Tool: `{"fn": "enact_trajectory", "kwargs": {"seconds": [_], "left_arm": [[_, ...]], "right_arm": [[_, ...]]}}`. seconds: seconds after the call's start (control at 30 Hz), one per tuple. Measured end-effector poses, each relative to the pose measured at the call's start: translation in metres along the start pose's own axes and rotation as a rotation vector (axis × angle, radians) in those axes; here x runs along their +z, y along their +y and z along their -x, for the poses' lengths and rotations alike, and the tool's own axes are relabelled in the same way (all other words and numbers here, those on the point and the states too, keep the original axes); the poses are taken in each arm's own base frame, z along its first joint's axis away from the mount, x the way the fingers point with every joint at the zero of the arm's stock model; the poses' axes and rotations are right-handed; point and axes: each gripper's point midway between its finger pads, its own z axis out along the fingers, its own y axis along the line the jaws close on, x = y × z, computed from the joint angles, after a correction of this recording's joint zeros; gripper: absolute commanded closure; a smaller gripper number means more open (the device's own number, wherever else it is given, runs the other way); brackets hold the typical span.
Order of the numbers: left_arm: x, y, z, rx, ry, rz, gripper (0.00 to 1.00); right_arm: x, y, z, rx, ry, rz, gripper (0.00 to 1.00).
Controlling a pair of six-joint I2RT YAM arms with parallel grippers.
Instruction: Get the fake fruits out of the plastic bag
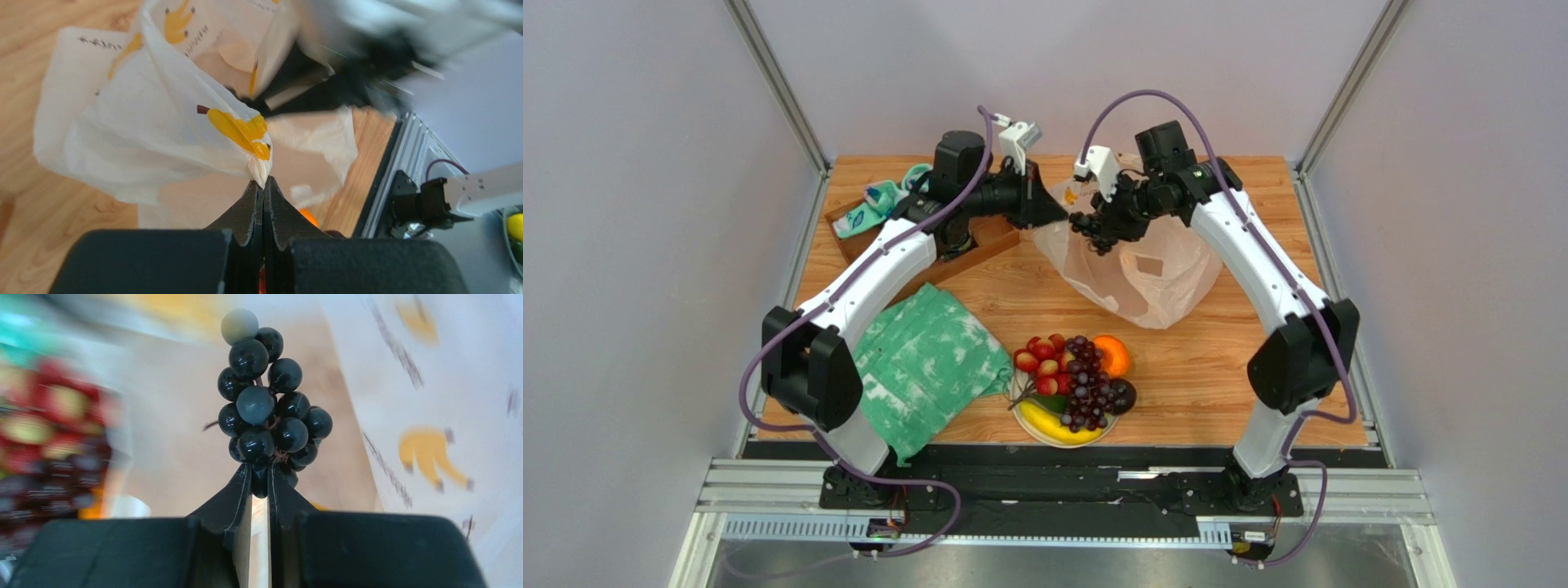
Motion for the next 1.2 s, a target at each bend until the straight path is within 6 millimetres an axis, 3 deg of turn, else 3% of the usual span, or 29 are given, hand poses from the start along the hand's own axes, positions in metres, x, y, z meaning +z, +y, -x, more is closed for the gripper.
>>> {"fn": "enact_trajectory", "kwargs": {"seconds": [0.1,0.17,0.23,0.43,0.57,0.6,0.67,0.7,0.8,0.83,0.97,1.03,1.1,1.2], "left_arm": [[0.007,0.004,0.029,0.045,-0.042,0.017,1.0],[0.008,0.007,0.052,0.082,-0.078,0.038,1.0],[0.007,0.012,0.073,0.12,-0.115,0.068,1.0],[-0.003,0.043,0.148,0.232,-0.267,0.221,1.0],[-0.023,0.068,0.176,0.273,-0.337,0.356,0.99],[-0.026,0.071,0.177,0.277,-0.342,0.372,0.86],[-0.028,0.078,0.172,0.275,-0.333,0.392,0.73],[-0.027,0.081,0.165,0.266,-0.317,0.392,0.62],[-0.019,0.088,0.134,0.223,-0.248,0.384,0.56],[-0.015,0.092,0.12,0.2,-0.219,0.382,0.54],[-0.01,0.103,0.083,0.145,-0.139,0.388,0.45],[-0.01,0.106,0.072,0.127,-0.114,0.394,0.43],[-0.012,0.106,0.066,0.121,-0.104,0.399,0.43],[-0.016,0.103,0.062,0.115,-0.101,0.4,0.43]], "right_arm": [[-0.037,0.039,0.052,-0.064,-0.15,0.06,1.0],[-0.051,0.047,0.063,-0.067,-0.191,0.068,1.0],[-0.057,0.043,0.061,-0.04,-0.196,0.058,1.0],[-0.05,0.007,0.044,0.106,-0.156,0.014,1.0],[-0.069,-0.004,0.066,0.132,-0.227,-0.031,1.0],[-0.075,-0.003,0.074,0.125,-0.254,-0.037,1.0],[-0.089,0.008,0.089,0.098,-0.3,-0.039,1.0],[-0.097,0.017,0.095,0.079,-0.318,-0.034,1.0],[-0.115,0.054,0.107,-0.012,-0.356,0.002,1.0],[-0.118,0.074,0.107,-0.061,-0.361,0.028,1.0],[-0.117,0.15,0.088,-0.23,-0.319,0.173,1.0],[-0.112,0.177,0.077,-0.305,-0.284,0.241,1.0],[-0.102,0.198,0.062,-0.37,-0.236,0.308,1.0],[-0.085,0.213,0.043,-0.437,-0.164,0.372,1.0]]}}
